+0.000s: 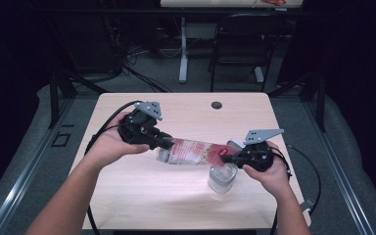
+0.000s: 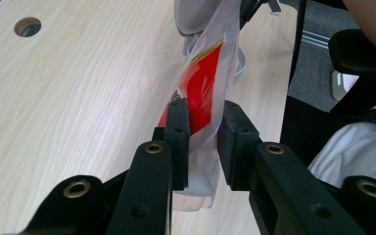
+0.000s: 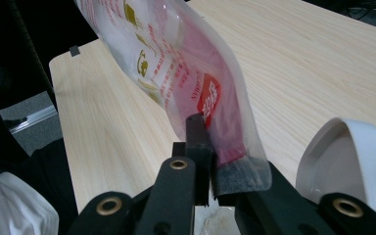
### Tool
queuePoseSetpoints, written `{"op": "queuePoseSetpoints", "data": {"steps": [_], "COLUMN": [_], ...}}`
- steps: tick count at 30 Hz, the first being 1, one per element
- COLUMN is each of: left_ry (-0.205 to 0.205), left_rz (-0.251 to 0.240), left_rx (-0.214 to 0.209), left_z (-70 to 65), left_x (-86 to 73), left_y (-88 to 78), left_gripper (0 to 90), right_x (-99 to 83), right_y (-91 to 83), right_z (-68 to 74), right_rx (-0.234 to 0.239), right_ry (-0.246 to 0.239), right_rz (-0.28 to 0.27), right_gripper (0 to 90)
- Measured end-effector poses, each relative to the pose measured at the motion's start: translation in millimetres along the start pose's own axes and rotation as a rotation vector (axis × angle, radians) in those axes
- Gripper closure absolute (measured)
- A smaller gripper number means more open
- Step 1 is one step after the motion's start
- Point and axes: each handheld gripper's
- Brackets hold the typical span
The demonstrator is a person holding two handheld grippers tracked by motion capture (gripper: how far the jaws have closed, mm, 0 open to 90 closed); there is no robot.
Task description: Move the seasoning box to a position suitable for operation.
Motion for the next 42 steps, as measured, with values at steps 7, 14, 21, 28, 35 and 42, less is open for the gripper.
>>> {"op": "queuePoseSetpoints", "data": {"steps": [7, 14, 21, 28, 35, 42], "left_ry": [0.001, 0.003, 0.006, 0.009, 0.014, 0.024], "left_rz": [-0.001, 0.001, 0.001, 0.001, 0.001, -0.001], "left_rx": [-0.002, -0.005, -0.007, -0.008, -0.007, -0.013], "left_z": [0.4, 1.2, 0.6, 0.0, -0.3, -1.1], "left_x": [1.7, 2.5, 5.3, 7.6, 10.0, 12.1], "left_y": [1.1, 0.9, 1.0, 1.0, 0.7, 1.4], "left_gripper": [76.2, 76.2, 76.2, 76.3, 76.3, 76.3], "right_x": [-1.1, -1.7, -2.3, -3.0, -3.3, -4.3], "right_y": [-0.2, 0.0, -0.5, -0.9, -2.7, -4.9], "right_z": [-1.0, -1.6, -2.3, -2.1, -2.8, -3.0], "right_rx": [-0.002, -0.001, -0.002, -0.005, -0.001, -0.003], "right_ry": [0.007, 0.009, 0.007, 0.015, 0.011, 0.014], "right_rz": [0.001, -0.002, 0.000, -0.002, 0.004, 0.001], "right_gripper": [88.1, 88.0, 88.1, 88.1, 88.1, 88.0]}}
Point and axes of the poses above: each handheld gripper's, and its own axes: y roughly forward along the jaws, x roughly out of its top, z roughly to its left, and after that the axes turned 4 degrees about -x, right-handed
